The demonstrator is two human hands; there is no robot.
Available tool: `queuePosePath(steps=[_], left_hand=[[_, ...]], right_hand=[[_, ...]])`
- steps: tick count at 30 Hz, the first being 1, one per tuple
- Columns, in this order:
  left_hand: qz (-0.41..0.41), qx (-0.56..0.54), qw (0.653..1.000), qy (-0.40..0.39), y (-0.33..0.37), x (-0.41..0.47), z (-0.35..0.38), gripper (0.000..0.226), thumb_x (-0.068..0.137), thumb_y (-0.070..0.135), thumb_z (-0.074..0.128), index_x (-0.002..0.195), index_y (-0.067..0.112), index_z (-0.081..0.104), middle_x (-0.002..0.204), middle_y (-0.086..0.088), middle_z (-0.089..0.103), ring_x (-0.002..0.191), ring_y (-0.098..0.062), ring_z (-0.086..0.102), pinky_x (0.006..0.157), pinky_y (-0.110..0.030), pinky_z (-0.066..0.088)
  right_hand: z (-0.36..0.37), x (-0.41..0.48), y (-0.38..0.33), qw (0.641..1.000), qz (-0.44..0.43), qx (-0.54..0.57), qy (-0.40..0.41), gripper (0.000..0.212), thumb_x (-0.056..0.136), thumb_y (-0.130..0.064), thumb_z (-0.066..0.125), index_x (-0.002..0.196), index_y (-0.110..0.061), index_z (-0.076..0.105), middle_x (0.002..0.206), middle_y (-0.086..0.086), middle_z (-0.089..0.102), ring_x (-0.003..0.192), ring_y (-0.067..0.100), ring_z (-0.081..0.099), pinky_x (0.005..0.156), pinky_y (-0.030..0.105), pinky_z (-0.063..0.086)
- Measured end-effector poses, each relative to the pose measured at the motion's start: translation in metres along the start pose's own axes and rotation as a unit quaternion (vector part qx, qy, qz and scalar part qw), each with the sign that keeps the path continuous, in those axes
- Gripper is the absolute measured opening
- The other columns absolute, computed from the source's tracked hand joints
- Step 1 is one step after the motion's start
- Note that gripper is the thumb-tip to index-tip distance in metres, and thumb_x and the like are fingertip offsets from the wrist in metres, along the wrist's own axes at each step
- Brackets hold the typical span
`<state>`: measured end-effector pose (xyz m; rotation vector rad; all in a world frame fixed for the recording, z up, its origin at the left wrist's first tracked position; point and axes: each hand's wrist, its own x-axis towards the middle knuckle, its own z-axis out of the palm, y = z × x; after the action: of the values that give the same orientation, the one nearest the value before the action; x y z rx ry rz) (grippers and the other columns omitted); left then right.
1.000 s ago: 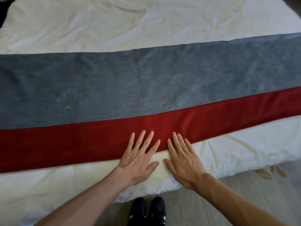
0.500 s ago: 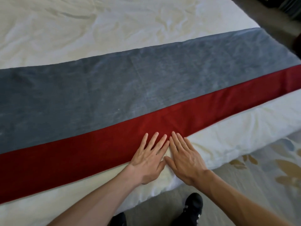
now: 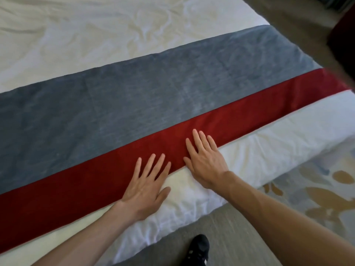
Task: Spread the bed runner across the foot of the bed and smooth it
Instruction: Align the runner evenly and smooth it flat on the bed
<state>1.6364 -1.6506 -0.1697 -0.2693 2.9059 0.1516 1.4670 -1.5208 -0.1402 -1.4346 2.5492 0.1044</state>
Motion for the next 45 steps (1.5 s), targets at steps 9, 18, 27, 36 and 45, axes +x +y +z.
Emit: queuePosePath(steps=[9,18,27,36,45], left_hand=[[0.014,0.028,0.999,-0.028,0.004,0.001,-0.001,0.064,0.094,0.061,0.021,0.149,0.030,0.012,0.157,-0.014,0.010,0.144,-0.034,0.003,0.109,-0.059,0.005],[0.077,0.023,0.996,-0.025,0.037,0.055,-0.009,0.069,0.092,0.063,0.009,0.148,0.024,0.000,0.157,-0.004,-0.009,0.142,-0.028,-0.019,0.111,-0.058,-0.007],[0.057,-0.022,0.997,0.049,0.049,0.072,-0.030,0.047,0.095,0.038,0.031,0.133,0.019,0.049,0.144,-0.014,0.041,0.133,-0.030,0.037,0.108,-0.056,0.027],[0.083,-0.058,0.989,0.112,0.118,0.159,-0.060,0.019,0.086,0.023,0.052,0.098,0.018,0.066,0.095,-0.003,0.061,0.084,-0.022,0.057,0.075,-0.040,0.044],[0.031,-0.080,0.984,0.159,0.190,0.242,-0.064,0.009,0.082,0.022,0.060,0.080,0.016,0.067,0.075,-0.001,0.058,0.069,-0.022,0.055,0.063,-0.036,0.045]], right_hand=[[0.034,-0.017,0.021,0.997,-0.027,0.053,-0.039,0.077,0.092,-0.057,0.003,0.146,-0.004,-0.011,0.154,0.016,-0.020,0.143,0.027,-0.018,0.118,0.041,-0.006],[0.037,-0.029,0.060,0.997,0.051,0.042,-0.036,0.080,0.088,-0.056,-0.008,0.144,0.000,-0.013,0.152,0.019,-0.023,0.141,0.027,-0.023,0.118,0.039,-0.009],[0.024,-0.027,0.082,0.999,0.039,0.026,0.010,0.062,0.096,-0.039,0.015,0.150,-0.008,0.012,0.157,0.021,-0.002,0.146,0.030,-0.002,0.119,0.043,0.000],[-0.010,-0.016,0.171,0.994,0.085,-0.063,0.026,0.059,0.089,-0.002,0.036,0.145,-0.014,0.029,0.150,0.027,0.022,0.140,0.038,0.020,0.118,0.045,0.009],[-0.012,-0.011,0.259,0.997,0.017,-0.078,0.009,0.059,0.082,-0.007,0.065,0.137,-0.007,0.045,0.134,0.026,0.047,0.128,0.036,0.044,0.113,0.046,0.029]])
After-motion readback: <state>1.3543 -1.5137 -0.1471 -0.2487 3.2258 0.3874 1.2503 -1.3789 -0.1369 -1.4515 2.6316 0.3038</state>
